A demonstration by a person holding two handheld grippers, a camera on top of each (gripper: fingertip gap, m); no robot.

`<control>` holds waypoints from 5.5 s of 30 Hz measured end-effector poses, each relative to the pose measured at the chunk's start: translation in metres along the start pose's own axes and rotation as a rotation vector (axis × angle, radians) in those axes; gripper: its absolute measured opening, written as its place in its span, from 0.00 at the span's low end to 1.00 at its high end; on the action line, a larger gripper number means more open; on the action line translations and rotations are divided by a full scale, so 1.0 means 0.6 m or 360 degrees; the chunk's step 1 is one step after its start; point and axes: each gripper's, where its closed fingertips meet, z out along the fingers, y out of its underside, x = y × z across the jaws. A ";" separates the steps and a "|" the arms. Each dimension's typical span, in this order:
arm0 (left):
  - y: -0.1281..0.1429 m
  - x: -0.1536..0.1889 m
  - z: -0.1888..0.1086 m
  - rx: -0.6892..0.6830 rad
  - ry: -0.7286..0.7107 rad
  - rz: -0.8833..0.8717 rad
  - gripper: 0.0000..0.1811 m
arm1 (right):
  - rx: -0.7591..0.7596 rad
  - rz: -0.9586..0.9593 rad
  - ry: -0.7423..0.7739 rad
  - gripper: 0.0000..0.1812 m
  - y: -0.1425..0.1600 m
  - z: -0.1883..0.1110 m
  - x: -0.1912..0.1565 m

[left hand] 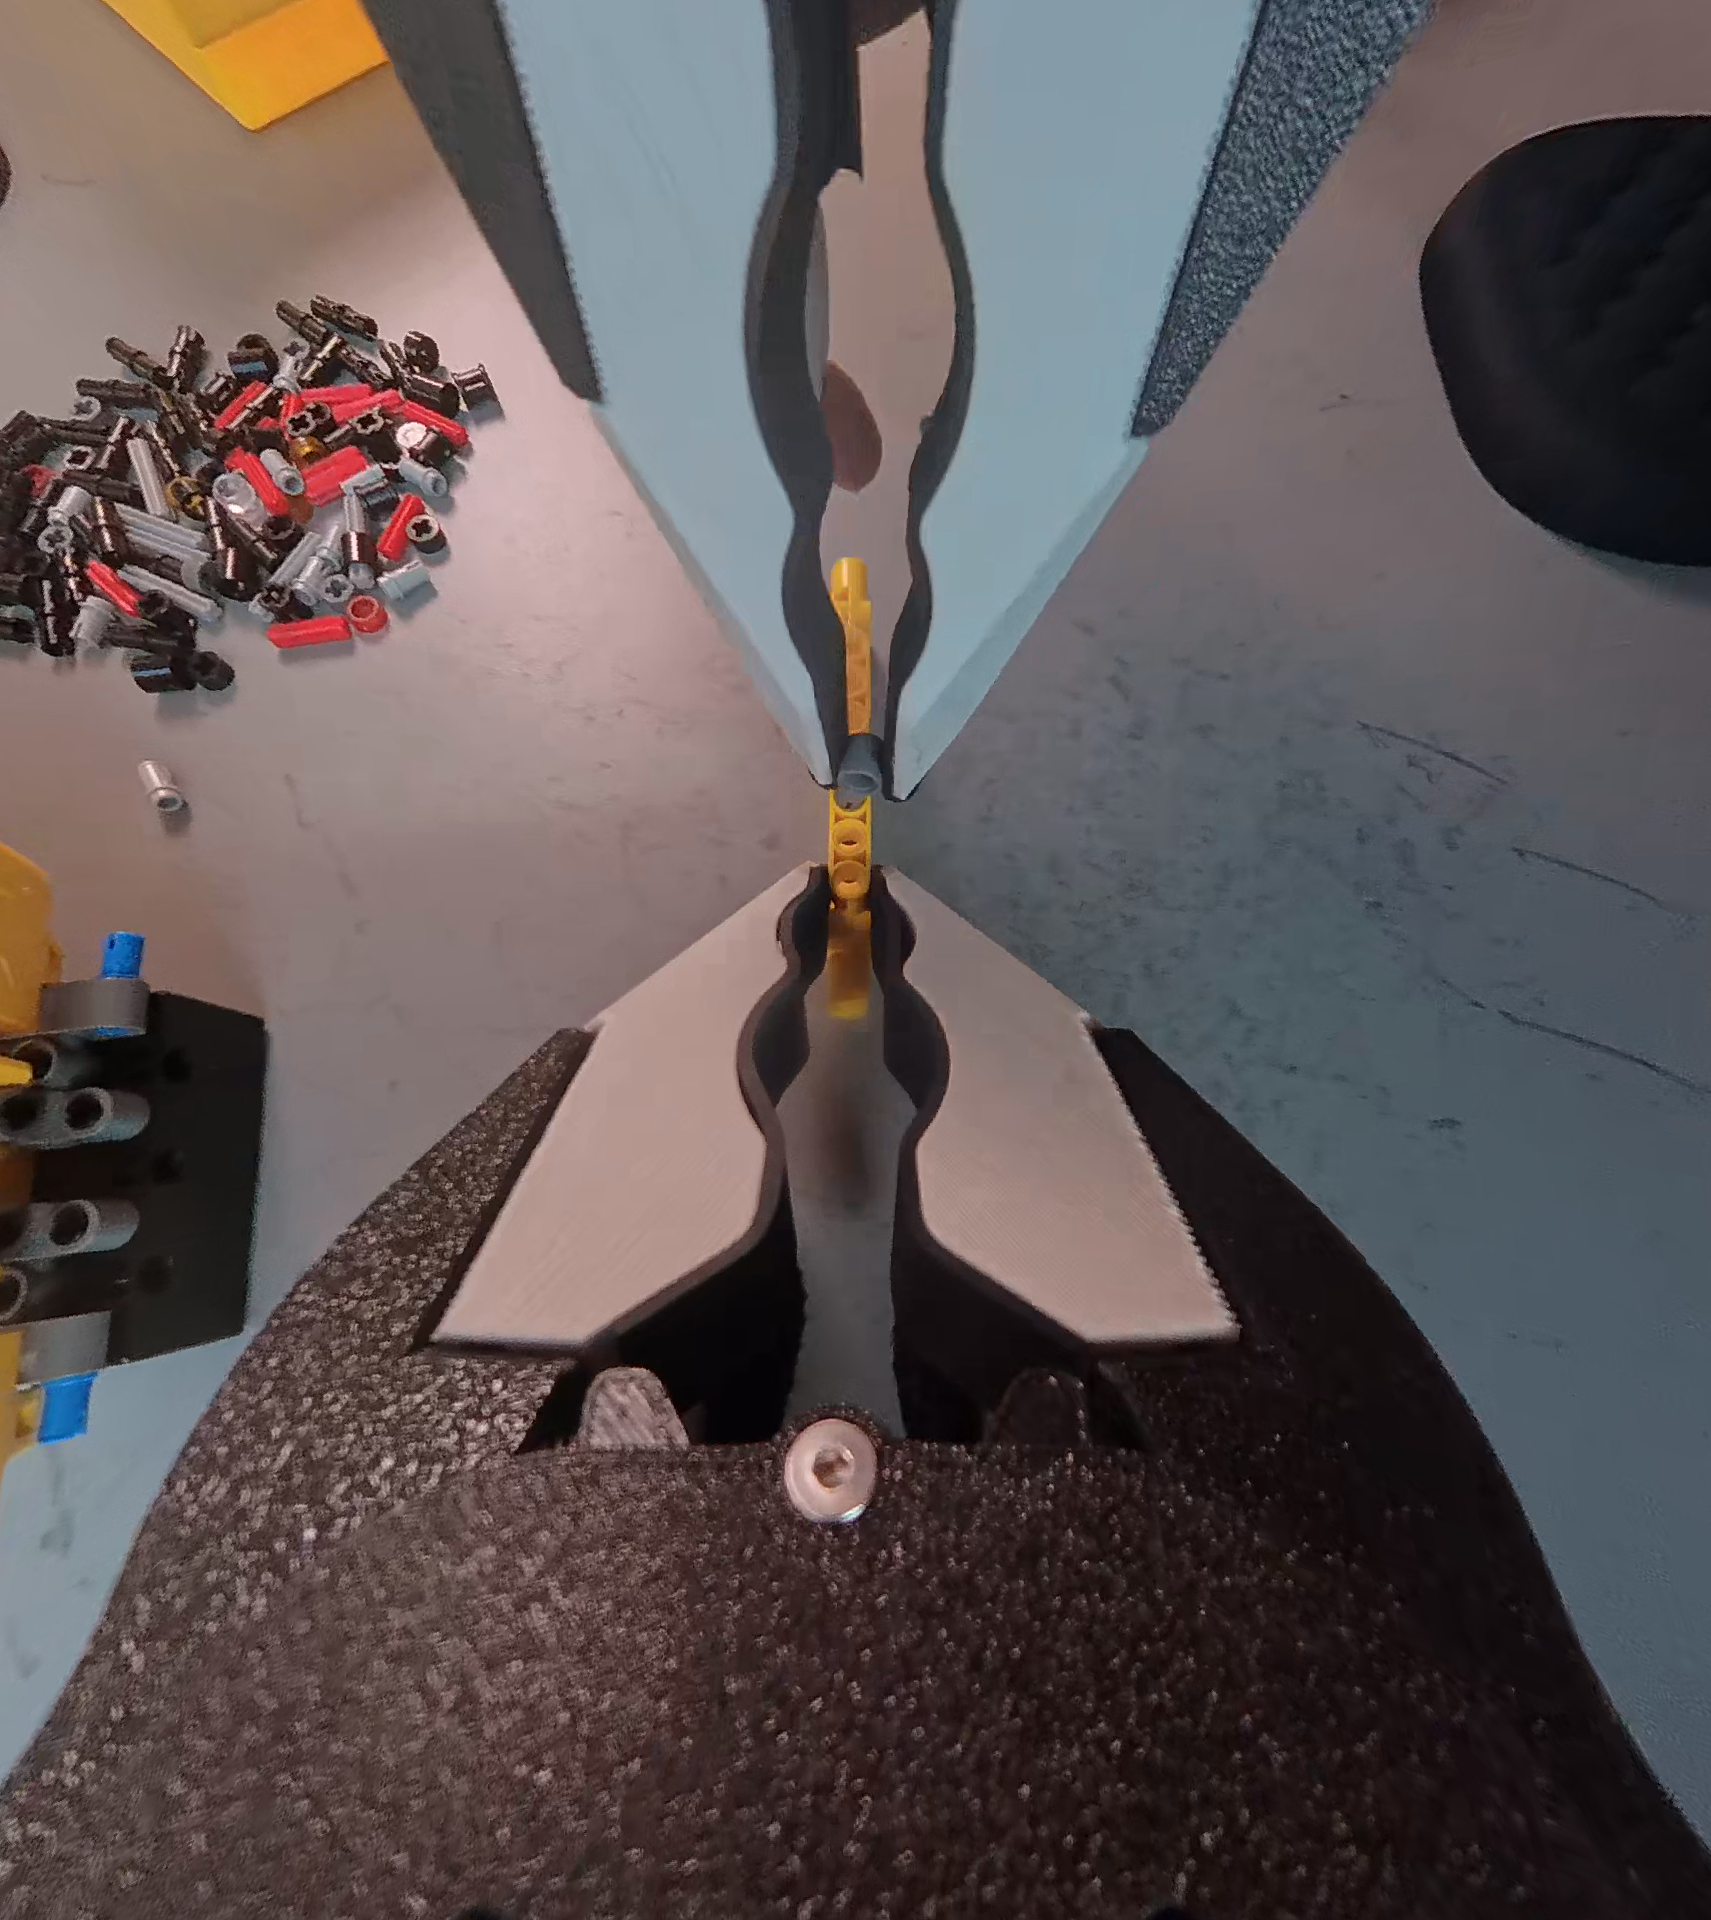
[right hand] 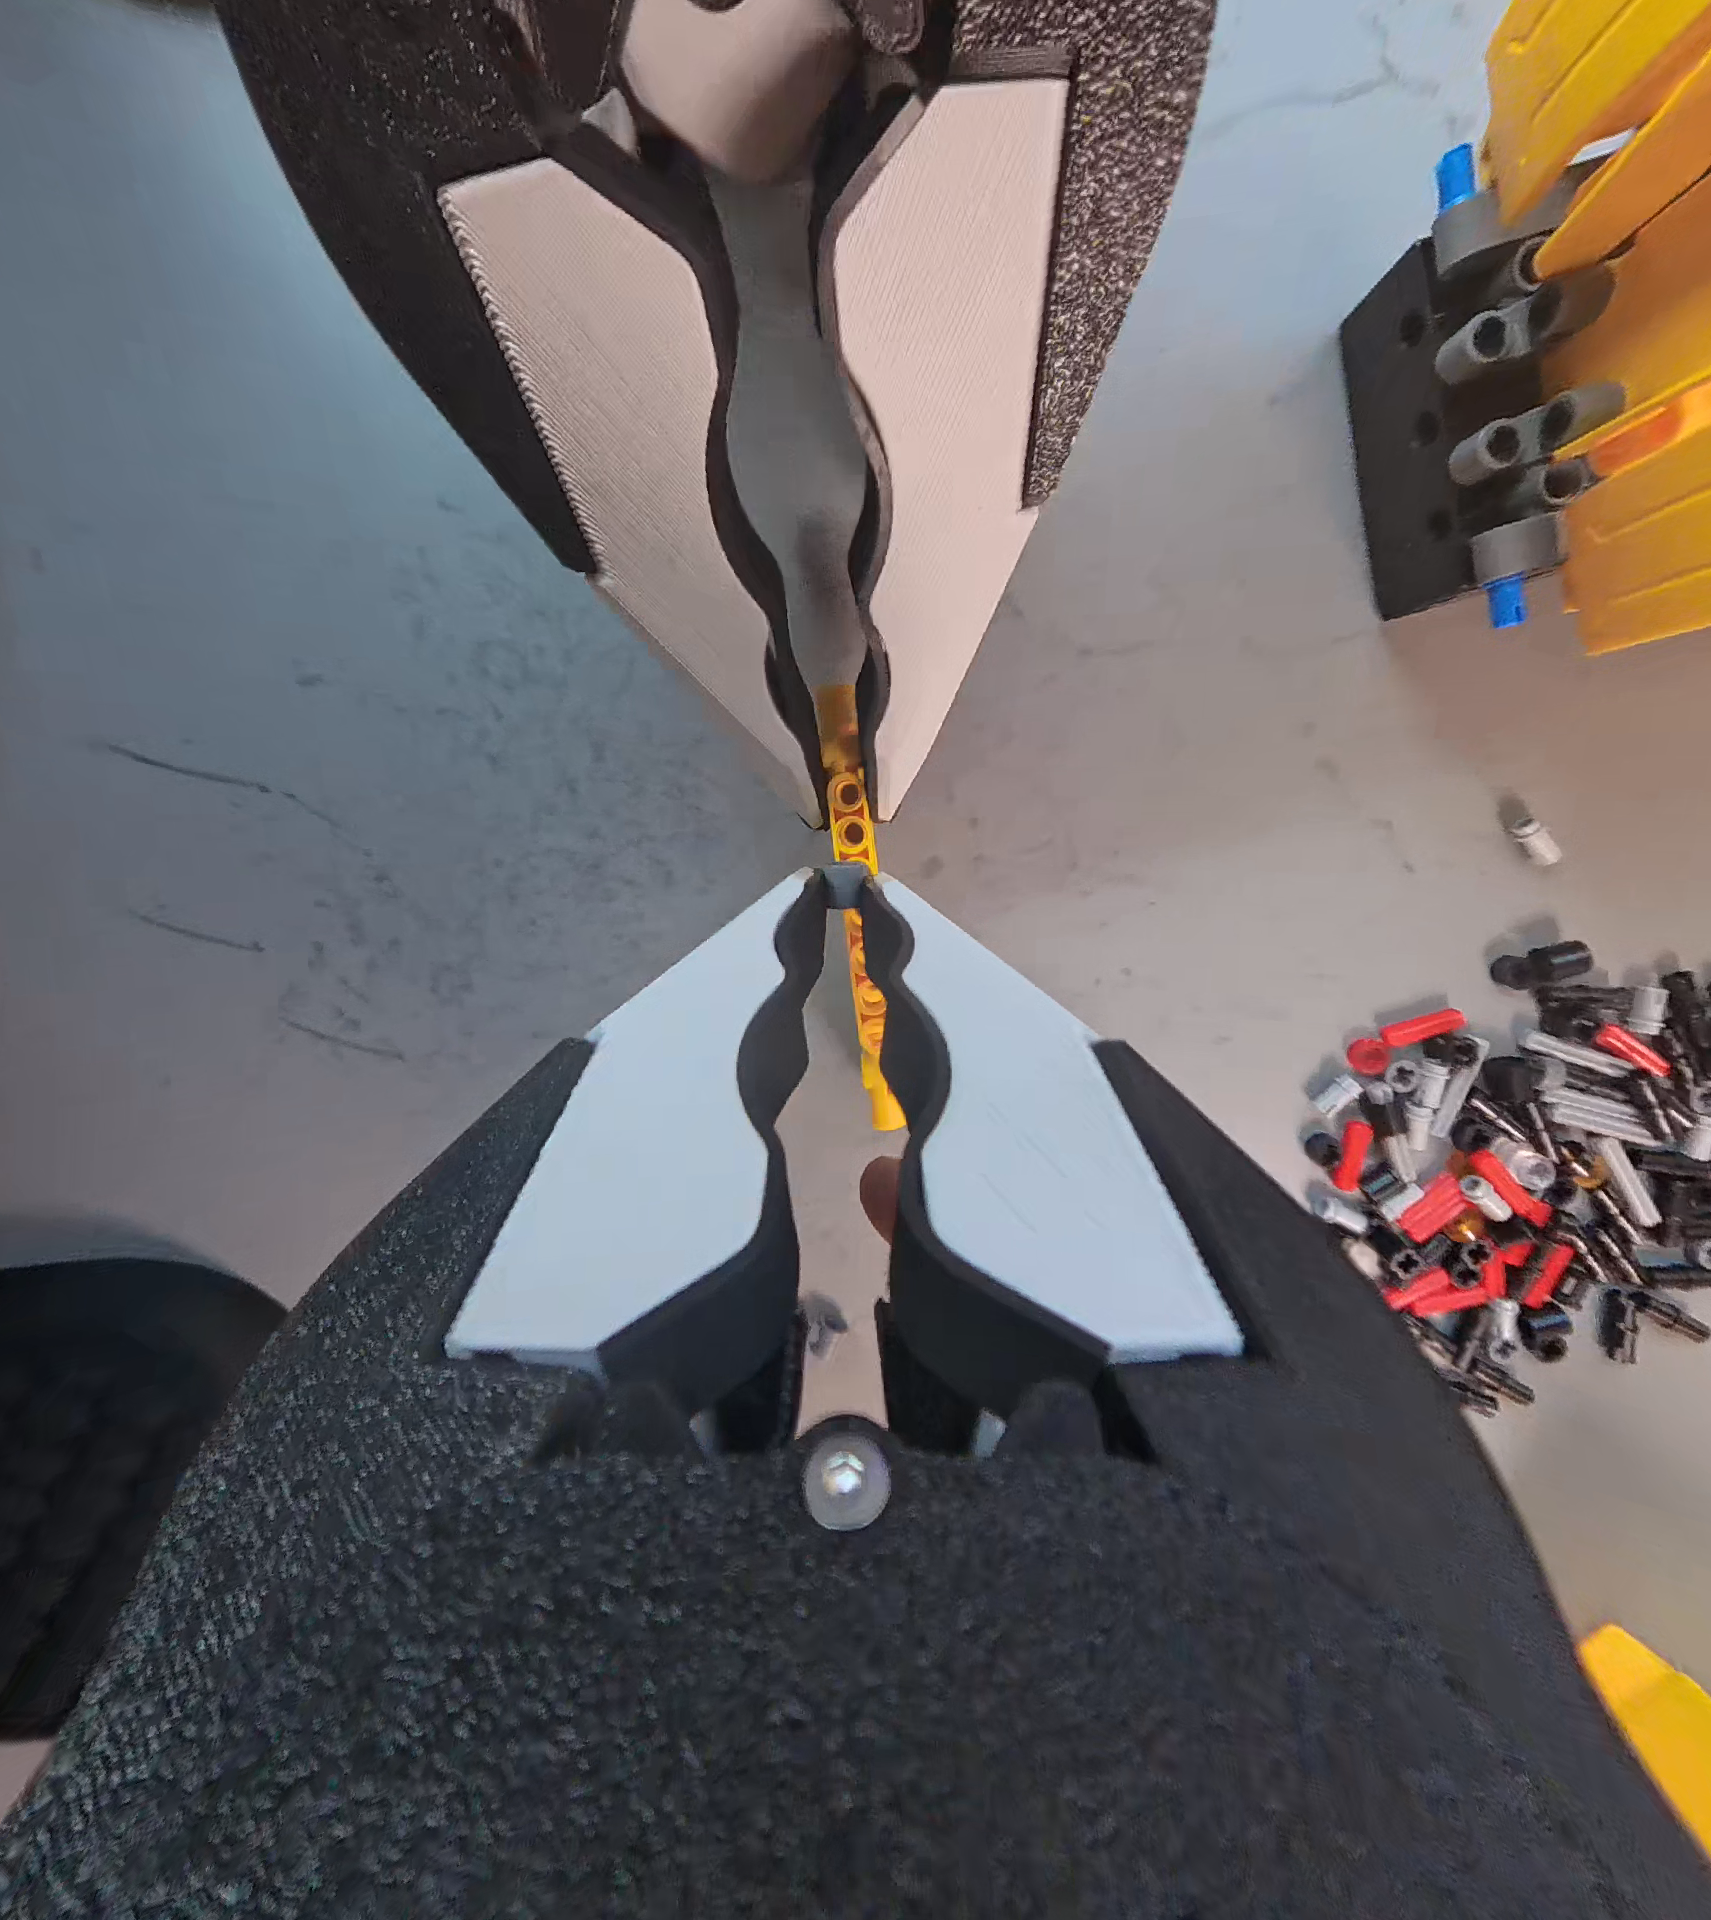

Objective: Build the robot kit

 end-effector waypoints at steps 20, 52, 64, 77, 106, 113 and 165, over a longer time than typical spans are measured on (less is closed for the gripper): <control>0.000 0.000 -0.001 0.0028 0.0053 -0.0060 0.04 | -0.0236 -0.0092 -0.0151 0.03 0.001 0.003 -0.001; 0.001 0.003 -0.001 0.0039 0.0064 -0.0096 0.04 | -0.0136 -0.0155 -0.0053 0.04 -0.011 -0.008 0.001; 0.001 0.004 -0.001 0.0037 0.0089 -0.0088 0.04 | -0.0183 -0.0310 -0.0035 0.03 -0.006 0.003 0.000; 0.006 0.007 -0.008 0.0037 0.0119 -0.0041 0.04 | 0.0036 -0.0195 0.0131 0.10 0.003 -0.024 -0.004; 0.014 -0.014 -0.027 0.0078 -0.0065 0.0051 0.05 | 0.0554 0.0165 0.0433 0.04 0.020 -0.001 0.015; 0.016 -0.017 -0.029 0.0075 -0.0067 0.0070 0.04 | 0.0672 0.0243 0.0432 0.07 0.015 -0.013 0.018; -0.171 0.089 -0.149 0.1196 0.0646 -0.0457 0.05 | 0.2188 0.0543 -0.0002 0.03 -0.106 -0.208 -0.071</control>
